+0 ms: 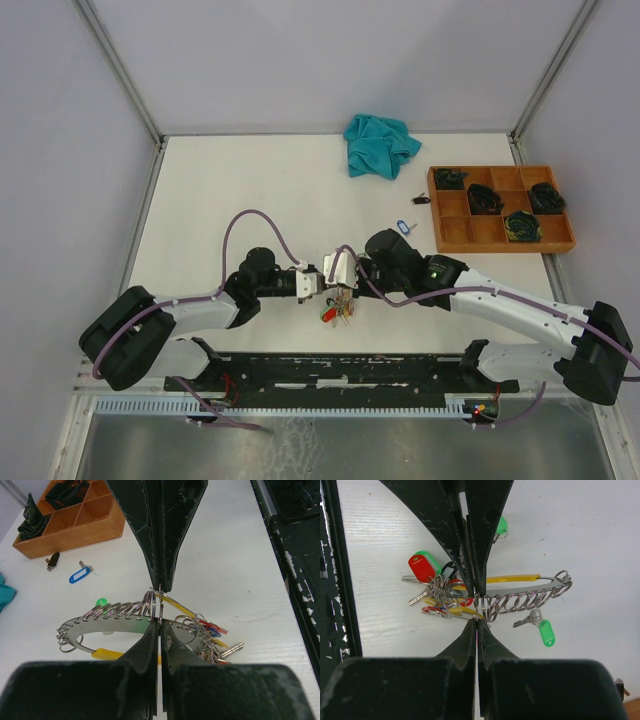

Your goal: Put the keys on the keyring

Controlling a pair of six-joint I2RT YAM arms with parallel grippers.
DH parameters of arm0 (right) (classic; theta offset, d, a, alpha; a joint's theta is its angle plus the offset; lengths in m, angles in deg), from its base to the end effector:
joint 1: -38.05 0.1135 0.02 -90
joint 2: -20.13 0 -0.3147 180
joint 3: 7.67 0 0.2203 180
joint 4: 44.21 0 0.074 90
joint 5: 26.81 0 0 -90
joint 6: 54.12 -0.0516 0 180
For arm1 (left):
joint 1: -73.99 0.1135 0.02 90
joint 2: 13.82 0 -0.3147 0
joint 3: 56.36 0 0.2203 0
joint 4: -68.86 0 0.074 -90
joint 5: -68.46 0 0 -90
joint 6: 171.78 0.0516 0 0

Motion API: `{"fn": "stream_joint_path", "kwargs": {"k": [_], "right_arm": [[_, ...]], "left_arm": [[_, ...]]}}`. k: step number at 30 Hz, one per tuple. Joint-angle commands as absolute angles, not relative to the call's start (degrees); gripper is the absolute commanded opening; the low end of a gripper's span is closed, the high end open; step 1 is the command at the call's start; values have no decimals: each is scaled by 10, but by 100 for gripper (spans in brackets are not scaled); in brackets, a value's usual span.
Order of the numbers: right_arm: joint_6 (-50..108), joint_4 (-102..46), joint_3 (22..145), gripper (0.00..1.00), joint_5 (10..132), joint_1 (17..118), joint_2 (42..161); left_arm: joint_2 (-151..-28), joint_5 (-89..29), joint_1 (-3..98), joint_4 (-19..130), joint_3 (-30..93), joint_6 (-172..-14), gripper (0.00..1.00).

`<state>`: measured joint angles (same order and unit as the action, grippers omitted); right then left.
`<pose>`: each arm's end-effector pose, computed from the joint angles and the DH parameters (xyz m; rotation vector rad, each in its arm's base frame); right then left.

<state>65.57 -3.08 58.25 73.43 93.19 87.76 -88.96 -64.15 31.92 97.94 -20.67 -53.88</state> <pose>0.1136 0.1791 0.3131 -1.6468 1.6668 0.4297 0.1396 -0.1730 0.2575 1.4179 1.0687 -0.8271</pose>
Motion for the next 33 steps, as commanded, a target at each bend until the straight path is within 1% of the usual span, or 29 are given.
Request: {"fn": "stream_joint_path", "kwargs": {"k": [1, 33], "right_arm": [[653, -42, 590, 1, 738, 936, 875], [647, -48, 606, 1, 768, 940, 905]], "left_arm": [[-888, -651, 322, 1008, -183, -552, 3], [-886, -658, 322, 1016, -182, -560, 3]]}}
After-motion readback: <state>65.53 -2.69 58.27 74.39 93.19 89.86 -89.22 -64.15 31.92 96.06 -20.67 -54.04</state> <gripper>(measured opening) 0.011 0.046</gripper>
